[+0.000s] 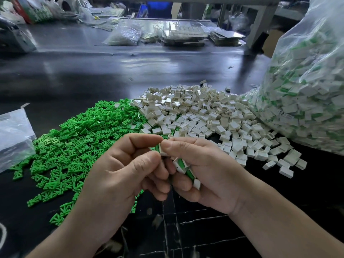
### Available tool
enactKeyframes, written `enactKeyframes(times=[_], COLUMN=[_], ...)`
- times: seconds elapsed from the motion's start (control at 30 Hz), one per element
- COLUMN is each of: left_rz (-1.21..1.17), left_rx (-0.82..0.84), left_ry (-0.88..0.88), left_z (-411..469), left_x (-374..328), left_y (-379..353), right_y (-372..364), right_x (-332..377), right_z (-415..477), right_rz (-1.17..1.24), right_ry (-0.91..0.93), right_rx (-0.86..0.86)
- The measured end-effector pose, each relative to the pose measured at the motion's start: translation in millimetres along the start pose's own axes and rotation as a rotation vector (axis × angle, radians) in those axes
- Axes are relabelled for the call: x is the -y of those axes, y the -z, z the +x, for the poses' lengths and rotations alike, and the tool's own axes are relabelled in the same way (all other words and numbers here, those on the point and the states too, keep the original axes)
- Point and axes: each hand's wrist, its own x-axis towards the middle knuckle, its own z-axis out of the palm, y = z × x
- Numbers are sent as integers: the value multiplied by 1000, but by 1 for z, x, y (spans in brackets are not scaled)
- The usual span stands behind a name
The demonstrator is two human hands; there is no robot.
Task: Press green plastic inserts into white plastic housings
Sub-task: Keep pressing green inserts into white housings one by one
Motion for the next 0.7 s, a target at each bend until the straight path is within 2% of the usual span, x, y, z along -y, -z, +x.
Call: enactKeyframes(times=[0.1, 0.17, 0.37, 0.5, 0.7], left_rz=[421, 571, 668, 651, 880], left_rx=[-91, -131, -205, -212, -252], left_ry=[-135, -192, -250, -260, -323], left_z=[-4, -6, -6, -5, -3], left_x=[0, 0, 1, 6, 6], left_y=[1, 0, -3, 0, -3], right_y=[-1, -2, -2, -2, -1], right_x=[-1, -1, -2, -2, 0], right_z=[1, 1, 2, 3, 3], right_rz=[3, 18, 36, 49, 124], right_ry=[-33, -51, -61, -87, -114], right_rx=[-23, -43, -73, -97, -71])
